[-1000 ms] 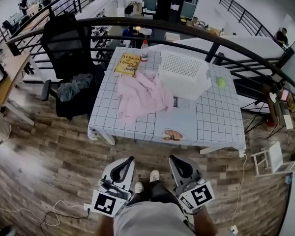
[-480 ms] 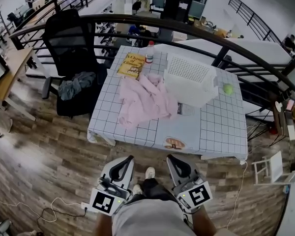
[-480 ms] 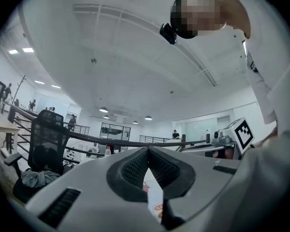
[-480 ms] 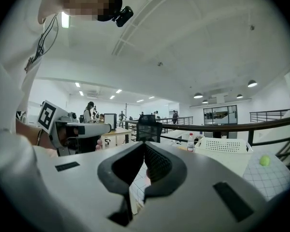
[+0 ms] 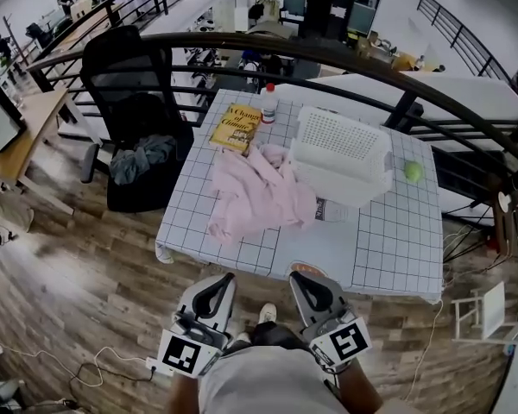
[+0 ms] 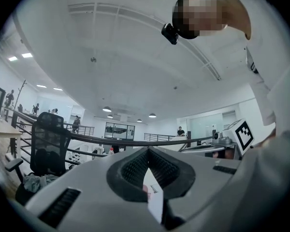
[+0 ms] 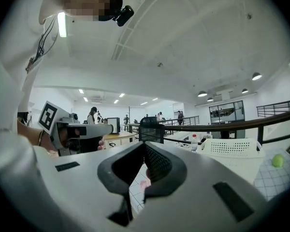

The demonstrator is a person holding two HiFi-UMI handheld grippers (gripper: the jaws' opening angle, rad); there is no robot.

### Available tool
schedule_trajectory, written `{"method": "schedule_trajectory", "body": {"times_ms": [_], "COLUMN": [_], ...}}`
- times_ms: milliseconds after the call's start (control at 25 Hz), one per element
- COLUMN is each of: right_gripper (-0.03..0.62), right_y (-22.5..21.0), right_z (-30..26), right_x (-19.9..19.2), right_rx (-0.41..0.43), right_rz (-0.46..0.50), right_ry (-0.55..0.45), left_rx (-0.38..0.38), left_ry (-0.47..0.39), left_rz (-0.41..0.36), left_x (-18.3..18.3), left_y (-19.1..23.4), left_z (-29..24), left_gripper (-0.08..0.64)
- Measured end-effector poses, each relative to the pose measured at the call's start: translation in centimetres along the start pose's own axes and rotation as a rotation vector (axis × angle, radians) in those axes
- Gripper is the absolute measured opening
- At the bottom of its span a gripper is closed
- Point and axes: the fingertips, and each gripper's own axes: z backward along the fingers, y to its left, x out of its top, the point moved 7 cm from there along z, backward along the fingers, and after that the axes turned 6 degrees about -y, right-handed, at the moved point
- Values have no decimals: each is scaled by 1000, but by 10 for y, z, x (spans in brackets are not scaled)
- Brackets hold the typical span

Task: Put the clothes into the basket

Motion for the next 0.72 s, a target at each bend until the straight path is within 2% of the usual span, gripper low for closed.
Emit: {"method": "schedule_trajectory", "body": {"times_ms": [200, 360, 520, 720], "right_gripper": [17, 17, 18, 17], "right_y": [-21, -35, -45, -56], "right_z": [-11, -19, -31, -53], "right_x": [1, 3, 0, -6], "right_rx": [43, 57, 62, 61], "right_rz": [-6, -12, -16, -9], "right_ry": [-8, -16, -14, -3], "left_rx": [40, 44, 47, 52], "left_ry": [-24, -38, -18, -29], "left_rz": [-21, -28, -40, -38], "left_x": [-1, 3, -1, -8], "left_y": [4, 4, 9, 31], "left_z": [-19, -35, -43, -58], "left_gripper": [1, 1, 0, 0]}}
